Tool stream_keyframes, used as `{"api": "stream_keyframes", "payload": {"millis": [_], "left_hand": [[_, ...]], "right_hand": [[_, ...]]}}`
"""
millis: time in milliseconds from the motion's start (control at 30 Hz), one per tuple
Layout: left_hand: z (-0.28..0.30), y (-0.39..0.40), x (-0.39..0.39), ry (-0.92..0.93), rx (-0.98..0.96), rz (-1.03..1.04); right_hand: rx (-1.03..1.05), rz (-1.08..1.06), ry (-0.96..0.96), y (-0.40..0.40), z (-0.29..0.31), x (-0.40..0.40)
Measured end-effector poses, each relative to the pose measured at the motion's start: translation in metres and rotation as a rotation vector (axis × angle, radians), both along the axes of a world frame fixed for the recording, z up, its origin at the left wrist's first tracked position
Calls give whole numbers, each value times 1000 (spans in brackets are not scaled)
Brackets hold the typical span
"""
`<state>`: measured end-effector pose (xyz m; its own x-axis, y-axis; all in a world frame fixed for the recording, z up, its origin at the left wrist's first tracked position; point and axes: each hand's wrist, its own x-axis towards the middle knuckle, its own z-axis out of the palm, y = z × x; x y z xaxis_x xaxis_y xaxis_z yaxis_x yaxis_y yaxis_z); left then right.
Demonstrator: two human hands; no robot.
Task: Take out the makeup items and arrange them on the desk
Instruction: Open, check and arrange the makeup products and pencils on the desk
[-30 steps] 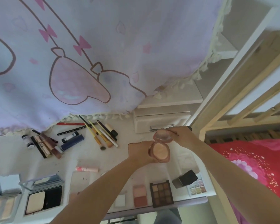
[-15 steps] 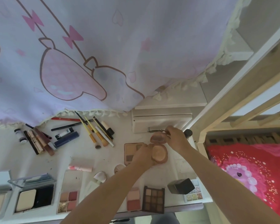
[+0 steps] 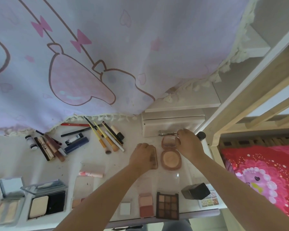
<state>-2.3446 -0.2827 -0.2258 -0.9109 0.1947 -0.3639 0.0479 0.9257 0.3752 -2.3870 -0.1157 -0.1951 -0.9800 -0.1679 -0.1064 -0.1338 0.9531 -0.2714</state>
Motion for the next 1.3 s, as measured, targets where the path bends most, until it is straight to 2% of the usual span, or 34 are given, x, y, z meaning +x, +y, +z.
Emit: {"api": "stream_keyframes", "payload": {"millis": [100, 167, 200, 267, 367, 600, 833, 1000, 1100, 1167, 1200, 1300], "left_hand": [[1, -18, -1, -47, -86, -24], [1, -22, -4, -118, -111, -55], [1, -22, -5, -150, -112, -70], [1, -20, -6, -185, -108, -93], [-1, -18, -4, -166, -119, -115], [-7, -18, -1, -89, -172, -182], [16, -35, 0, -32, -76, 9], [42, -61, 15, -127, 104, 206], [49, -75, 21, -184, 423, 445], [57, -80, 24, -208, 614, 595], [61, -81, 24, -188, 627, 634], [70, -78, 23, -129, 563, 616]], "right_hand": [[-145, 163, 484, -12, 0, 0], [-158, 257, 603, -25, -1, -8], [-146, 291, 590, -32, -1, -15], [-86, 322, 446, -41, -6, -26], [40, 331, 326, -45, -17, -32], [68, 312, 364, -49, -17, -29], [86, 319, 441, -49, -17, -28], [20, 288, 333, -53, -10, -24], [-134, 212, 261, -62, 4, -10], [-324, 145, 214, -67, 14, 8], [-422, 90, 124, -70, 20, 19], [-817, -83, -369, -79, 25, 37]]}}
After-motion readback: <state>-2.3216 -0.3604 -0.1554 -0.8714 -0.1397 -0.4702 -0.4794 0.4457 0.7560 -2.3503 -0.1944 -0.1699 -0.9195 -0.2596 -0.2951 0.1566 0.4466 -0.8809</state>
